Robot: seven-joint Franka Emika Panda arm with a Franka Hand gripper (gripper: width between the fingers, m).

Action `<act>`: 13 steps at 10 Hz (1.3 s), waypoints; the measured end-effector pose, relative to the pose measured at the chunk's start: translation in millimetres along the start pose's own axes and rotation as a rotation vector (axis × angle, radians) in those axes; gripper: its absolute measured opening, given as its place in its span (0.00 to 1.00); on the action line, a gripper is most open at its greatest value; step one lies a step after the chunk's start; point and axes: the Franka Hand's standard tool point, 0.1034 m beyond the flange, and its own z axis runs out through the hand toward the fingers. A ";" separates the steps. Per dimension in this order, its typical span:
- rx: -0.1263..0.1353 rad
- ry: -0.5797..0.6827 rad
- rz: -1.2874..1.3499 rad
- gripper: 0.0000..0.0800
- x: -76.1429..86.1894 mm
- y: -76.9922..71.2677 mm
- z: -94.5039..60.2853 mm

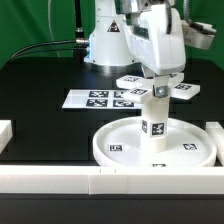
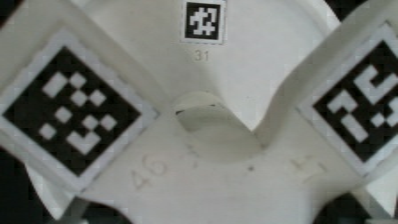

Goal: Assemble round table

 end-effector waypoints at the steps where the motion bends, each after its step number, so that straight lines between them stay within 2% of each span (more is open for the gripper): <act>1: 0.002 0.004 0.112 0.56 0.1 -0.2 0.0; 3: 0.015 -0.005 0.284 0.56 0.7 -0.4 -0.1; 5: 0.013 -0.004 0.388 0.56 1.8 -0.5 -0.6; 6: 0.011 -0.008 0.404 0.63 1.4 -0.6 -0.5; 7: 0.012 -0.013 0.410 0.75 -0.7 -0.4 0.4; 8: 0.011 -0.013 0.394 0.75 -1.1 -0.4 0.5; 9: 0.012 -0.013 0.388 0.80 -1.5 -0.4 0.4; 13: 0.056 -0.072 0.381 0.81 -10.4 -10.5 -28.0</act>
Offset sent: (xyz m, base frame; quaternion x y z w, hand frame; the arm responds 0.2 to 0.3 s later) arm -0.0022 -0.0044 -0.0022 -0.0181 0.0167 0.2623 0.9647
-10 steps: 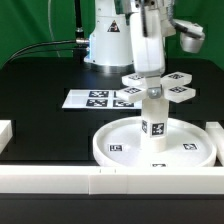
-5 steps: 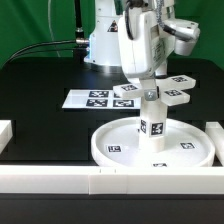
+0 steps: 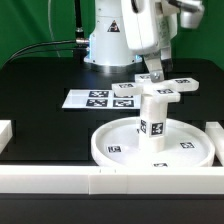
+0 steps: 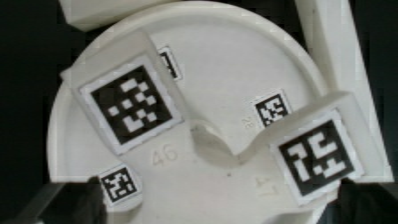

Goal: Assemble round table

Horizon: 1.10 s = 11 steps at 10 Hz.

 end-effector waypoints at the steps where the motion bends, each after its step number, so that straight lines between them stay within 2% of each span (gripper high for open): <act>1: -0.005 0.003 -0.042 0.81 1.1 1.4 3.0; 3: -0.017 0.009 -0.144 0.81 1.3 2.7 4.9; 4: -0.047 0.016 -0.301 0.81 -0.1 3.5 6.0; 6: -0.080 0.005 -0.568 0.81 -8.0 -1.6 2.7; 11: -0.087 -0.008 -0.949 0.81 -9.0 -4.2 4.0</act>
Offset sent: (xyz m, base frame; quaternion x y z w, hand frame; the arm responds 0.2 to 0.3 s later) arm 0.0066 -0.0048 -0.0052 -0.0614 0.0556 -0.3035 0.9492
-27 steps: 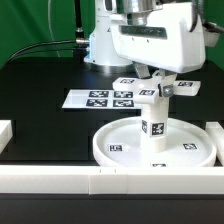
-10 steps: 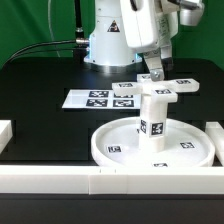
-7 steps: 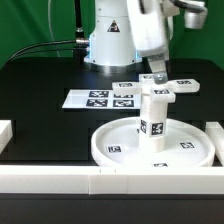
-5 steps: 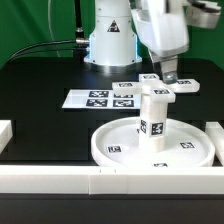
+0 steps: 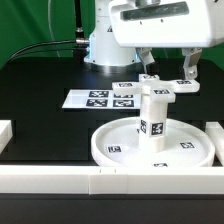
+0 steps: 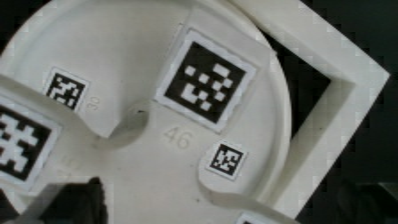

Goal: Assemble round table

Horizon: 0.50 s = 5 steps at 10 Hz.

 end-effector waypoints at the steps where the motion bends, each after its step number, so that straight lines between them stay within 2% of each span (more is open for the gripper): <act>1: 0.000 0.000 -0.065 0.81 0.1 0.1 0.0; 2: -0.004 0.003 -0.160 0.81 0.1 0.2 0.1; 3: -0.032 0.024 -0.301 0.81 0.2 -0.3 0.4; 5: -0.055 0.033 -0.540 0.81 0.0 -2.3 1.1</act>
Offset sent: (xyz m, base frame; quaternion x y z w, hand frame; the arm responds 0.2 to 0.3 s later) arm 0.0028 0.0010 -0.0006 -0.0331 0.0426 -0.3129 0.9483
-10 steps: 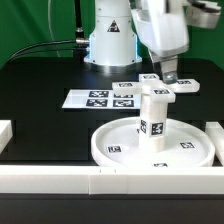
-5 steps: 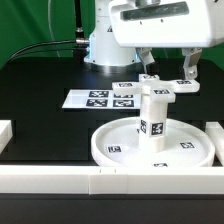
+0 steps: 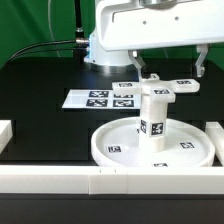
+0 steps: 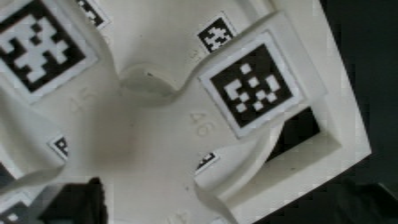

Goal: Assemble round table

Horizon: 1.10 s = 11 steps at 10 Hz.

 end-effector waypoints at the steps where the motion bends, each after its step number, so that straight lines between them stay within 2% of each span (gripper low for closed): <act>1: -0.006 -0.001 -0.115 0.81 1.3 0.2 1.2; 6: -0.012 -0.003 -0.473 0.81 3.8 5.7 2.1; 8: -0.048 -0.001 -0.722 0.81 5.2 5.4 -0.5; 11: -0.070 0.036 -0.933 0.81 9.4 4.9 -2.7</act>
Offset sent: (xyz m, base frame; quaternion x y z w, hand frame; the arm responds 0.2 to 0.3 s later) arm 0.0000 0.0000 0.0000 0.0000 0.0000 -0.1938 0.9810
